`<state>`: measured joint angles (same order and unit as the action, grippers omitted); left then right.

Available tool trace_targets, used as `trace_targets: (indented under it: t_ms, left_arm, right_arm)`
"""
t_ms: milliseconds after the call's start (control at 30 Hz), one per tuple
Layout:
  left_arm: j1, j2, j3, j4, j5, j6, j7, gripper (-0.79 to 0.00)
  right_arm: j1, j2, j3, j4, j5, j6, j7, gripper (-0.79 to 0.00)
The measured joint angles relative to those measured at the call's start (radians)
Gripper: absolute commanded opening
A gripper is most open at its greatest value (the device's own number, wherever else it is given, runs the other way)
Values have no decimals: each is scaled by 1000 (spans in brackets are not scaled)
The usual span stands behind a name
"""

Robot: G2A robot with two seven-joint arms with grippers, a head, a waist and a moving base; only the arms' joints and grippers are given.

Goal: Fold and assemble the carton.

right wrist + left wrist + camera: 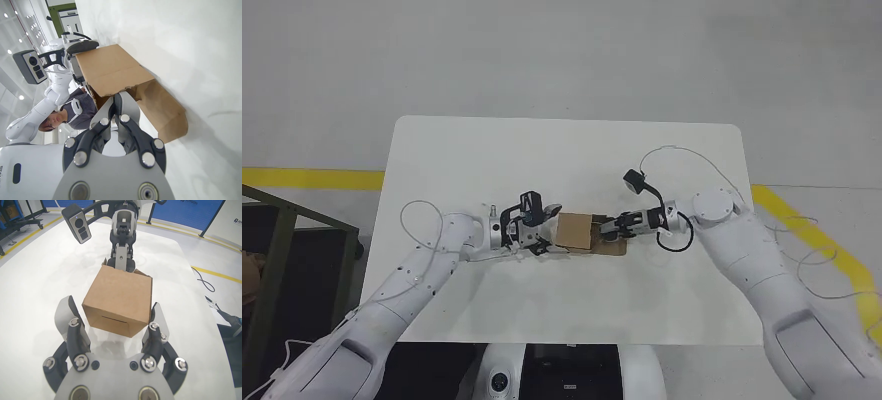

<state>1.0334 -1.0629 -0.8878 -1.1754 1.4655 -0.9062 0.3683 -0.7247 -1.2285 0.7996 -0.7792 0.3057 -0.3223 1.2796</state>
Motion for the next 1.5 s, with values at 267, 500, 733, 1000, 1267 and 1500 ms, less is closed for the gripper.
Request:
trace_targets:
  t_ms: [267, 500, 733, 1000, 1267, 1500]
  left_arm:
    - [14, 10, -10, -11, 48, -18, 20, -92]
    - [-17, 4, 16, 19, 114, 1, 72, -120]
    - [-59, -10, 54, 59, 155, 12, 134, -142]
    - [-81, -18, 77, 89, 173, 14, 186, -166]
    - [-84, -20, 84, 100, 178, 11, 194, -191]
    - [-84, -20, 85, 102, 176, 10, 193, -179]
  right_arm:
    - [-80, 58, 109, -131, -5, 34, 6, -785]
    - [-182, 114, 221, -295, -39, 101, 3, -785]
    - [-275, 148, 299, -422, -46, 143, 1, -785]
    - [-313, 160, 331, -449, -31, 173, -29, -785]
    - [-251, 141, 275, -360, -44, 241, -96, -785]
    - [-136, 95, 185, -195, -25, 192, -152, -785]
